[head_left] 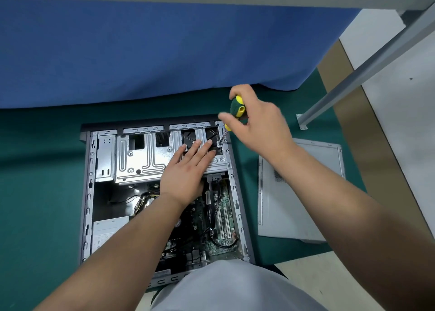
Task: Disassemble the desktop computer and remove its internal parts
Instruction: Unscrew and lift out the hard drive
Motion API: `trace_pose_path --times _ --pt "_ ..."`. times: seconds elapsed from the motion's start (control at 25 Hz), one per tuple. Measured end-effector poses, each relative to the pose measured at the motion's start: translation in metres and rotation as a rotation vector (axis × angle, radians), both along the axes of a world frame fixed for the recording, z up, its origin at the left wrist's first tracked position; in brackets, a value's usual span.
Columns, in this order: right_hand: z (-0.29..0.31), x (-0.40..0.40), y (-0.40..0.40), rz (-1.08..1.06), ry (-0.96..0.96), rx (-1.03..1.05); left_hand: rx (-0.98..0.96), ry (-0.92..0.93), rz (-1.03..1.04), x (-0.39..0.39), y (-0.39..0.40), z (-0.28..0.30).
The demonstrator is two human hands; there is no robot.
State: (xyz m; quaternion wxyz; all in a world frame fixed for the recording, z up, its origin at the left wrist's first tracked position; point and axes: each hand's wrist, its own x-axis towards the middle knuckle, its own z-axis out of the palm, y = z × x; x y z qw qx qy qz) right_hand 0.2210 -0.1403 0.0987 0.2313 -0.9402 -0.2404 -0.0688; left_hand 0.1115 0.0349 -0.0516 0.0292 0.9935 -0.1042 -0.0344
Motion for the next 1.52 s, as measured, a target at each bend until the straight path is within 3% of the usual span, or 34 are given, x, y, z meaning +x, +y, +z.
trace_pose_path --times 0.08,0.16,0.32,0.36,0.52,0.68,0.8,0.84,0.96,1.0,1.12,1.28,1.4,1.44,1.52 --pt "0.012 0.005 0.008 -0.098 -0.229 -0.272 0.004 -0.004 0.002 0.000 0.000 0.000" --pt "0.024 0.011 0.018 -0.092 -0.285 -0.420 -0.005 -0.015 0.004 0.000 0.000 0.000" --pt "0.047 0.023 0.012 0.398 0.012 -0.434 -0.012 -0.032 0.002 -0.001 0.001 -0.001" --pt "0.051 0.024 0.010 0.420 0.068 -0.443 -0.009 -0.028 0.003 -0.001 0.001 -0.001" --pt "0.053 0.025 0.015 0.118 -0.160 -0.626 -0.003 -0.014 0.010 -0.002 0.000 0.000" --pt "0.052 0.026 0.011 0.388 0.026 -0.484 -0.009 -0.011 0.009 -0.002 0.000 0.001" --pt "0.050 0.022 0.015 0.162 -0.103 -0.566 -0.001 0.003 0.011 -0.002 0.000 0.001" --pt "0.049 0.023 0.014 0.162 -0.130 -0.569 0.001 0.007 0.011 -0.002 0.000 0.001" --pt "0.052 0.024 0.010 0.379 0.070 -0.430 0.001 0.014 0.004 -0.002 0.001 0.001" --pt "0.052 0.024 0.009 0.378 0.087 -0.425 -0.003 0.014 0.004 -0.002 0.001 0.001" --pt "0.049 0.023 0.013 0.170 -0.097 -0.561 -0.015 0.007 0.003 -0.002 0.000 0.001" --pt "0.053 0.024 0.010 0.400 0.108 -0.390 -0.024 0.003 0.004 -0.002 0.000 0.001" --pt "0.050 0.024 0.012 0.189 -0.018 -0.529 -0.013 -0.002 0.011 -0.002 -0.001 0.000" --pt "0.048 0.026 0.013 0.177 -0.043 -0.560 -0.009 -0.015 0.018 -0.002 -0.001 -0.001" --pt "0.049 0.028 0.010 0.323 0.096 -0.469 0.017 -0.020 0.028 -0.002 -0.003 -0.002"
